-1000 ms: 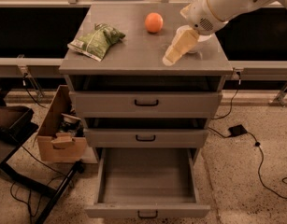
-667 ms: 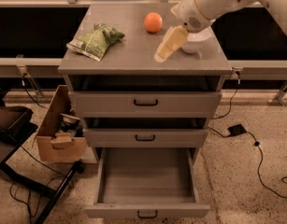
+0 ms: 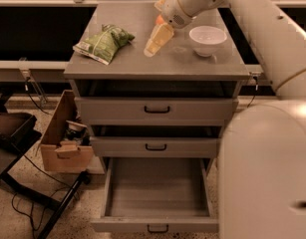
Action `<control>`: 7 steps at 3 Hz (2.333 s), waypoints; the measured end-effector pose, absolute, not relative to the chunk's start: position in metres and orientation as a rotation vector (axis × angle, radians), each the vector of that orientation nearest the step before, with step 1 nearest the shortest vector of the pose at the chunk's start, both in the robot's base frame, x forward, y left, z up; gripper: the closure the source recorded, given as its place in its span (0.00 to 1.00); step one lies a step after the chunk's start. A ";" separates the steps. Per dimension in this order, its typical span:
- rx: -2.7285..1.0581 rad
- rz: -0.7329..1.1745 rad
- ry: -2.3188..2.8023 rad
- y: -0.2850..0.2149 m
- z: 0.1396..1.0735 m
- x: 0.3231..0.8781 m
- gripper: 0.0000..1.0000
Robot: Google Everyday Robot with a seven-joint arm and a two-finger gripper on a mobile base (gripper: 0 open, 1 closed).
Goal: Place green jalapeno chip bag into bottom drawer
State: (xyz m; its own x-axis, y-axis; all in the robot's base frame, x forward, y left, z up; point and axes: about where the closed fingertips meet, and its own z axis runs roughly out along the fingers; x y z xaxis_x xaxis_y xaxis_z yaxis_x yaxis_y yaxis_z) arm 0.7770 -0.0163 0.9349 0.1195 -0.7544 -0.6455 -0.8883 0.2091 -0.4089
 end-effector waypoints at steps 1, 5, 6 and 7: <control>-1.559 0.220 1.569 0.011 0.942 0.809 0.00; -1.377 0.487 1.649 0.139 0.904 0.861 0.00; -1.384 0.544 1.675 0.164 0.887 0.859 0.26; -1.388 0.577 1.686 0.175 0.879 0.856 0.57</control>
Offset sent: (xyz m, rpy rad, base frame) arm 0.1265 0.0827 0.0545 0.2458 -0.1155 0.0471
